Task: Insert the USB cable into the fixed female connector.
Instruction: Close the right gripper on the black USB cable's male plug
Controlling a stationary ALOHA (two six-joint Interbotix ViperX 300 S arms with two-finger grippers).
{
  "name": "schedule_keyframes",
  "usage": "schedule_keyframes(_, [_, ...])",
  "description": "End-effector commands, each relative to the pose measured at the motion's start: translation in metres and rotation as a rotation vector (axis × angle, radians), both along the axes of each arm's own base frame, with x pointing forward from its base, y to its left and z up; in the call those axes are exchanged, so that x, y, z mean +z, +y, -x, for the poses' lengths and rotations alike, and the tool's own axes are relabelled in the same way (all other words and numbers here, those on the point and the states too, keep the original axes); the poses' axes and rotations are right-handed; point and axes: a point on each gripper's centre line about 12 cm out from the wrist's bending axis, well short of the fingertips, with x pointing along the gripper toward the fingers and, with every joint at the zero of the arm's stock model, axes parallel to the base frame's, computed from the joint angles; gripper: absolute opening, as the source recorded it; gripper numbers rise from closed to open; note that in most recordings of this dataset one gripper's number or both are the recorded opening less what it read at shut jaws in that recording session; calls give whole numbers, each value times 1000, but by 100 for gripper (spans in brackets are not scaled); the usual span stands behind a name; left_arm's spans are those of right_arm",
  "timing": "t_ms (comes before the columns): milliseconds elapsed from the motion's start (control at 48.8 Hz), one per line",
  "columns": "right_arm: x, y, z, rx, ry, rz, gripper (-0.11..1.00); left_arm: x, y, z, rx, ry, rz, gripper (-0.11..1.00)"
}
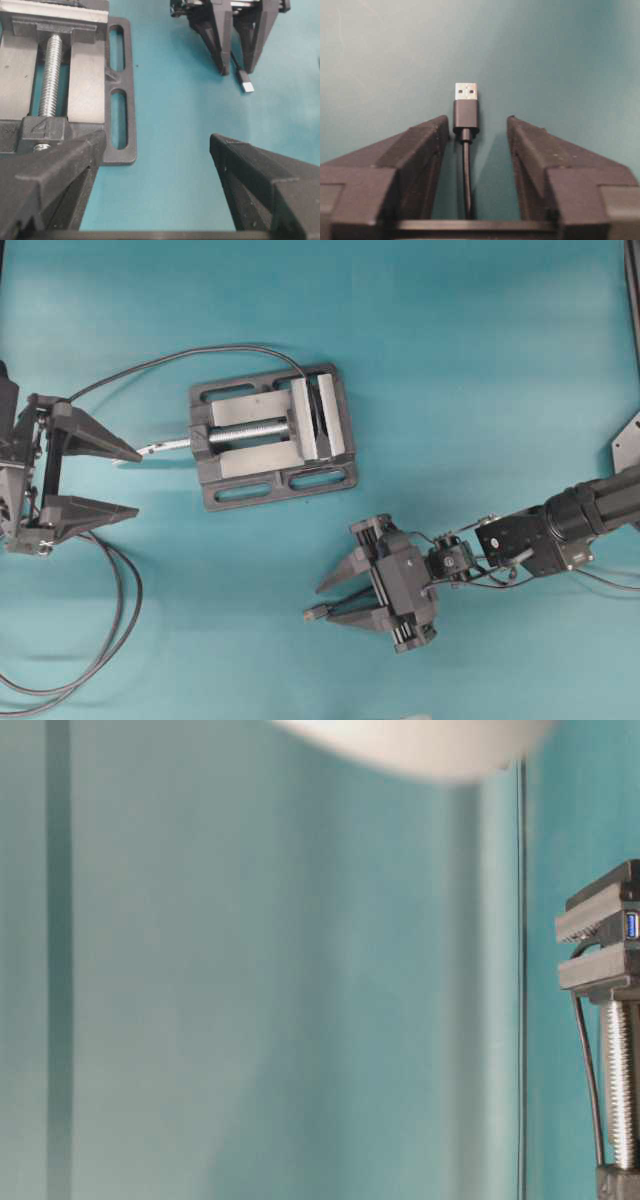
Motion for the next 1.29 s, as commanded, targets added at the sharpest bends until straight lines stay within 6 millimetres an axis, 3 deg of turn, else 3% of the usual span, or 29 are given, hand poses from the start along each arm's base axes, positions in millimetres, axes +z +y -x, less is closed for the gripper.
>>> schedule_keyframes(0, [8, 4, -3, 7, -26, -5, 44, 4, -1, -3, 1, -13, 9, 100])
schedule_keyframes(144, [9, 6, -4, 13, -29, -6, 34, 3, 0, -2, 3, -12, 9, 100])
schedule_keyframes(841, [2, 7, -7, 15, -15, 2, 34, 3, -1, -2, 1, -12, 9, 100])
schedule_keyframes(1148, [-1, 6, -4, 15, 9, 12, 21, 2, -1, -2, 1, -10, 9, 100])
schedule_keyframes(1272, [-1, 5, -4, 13, 6, 11, 21, 1, -1, 0, 1, -5, 9, 100])
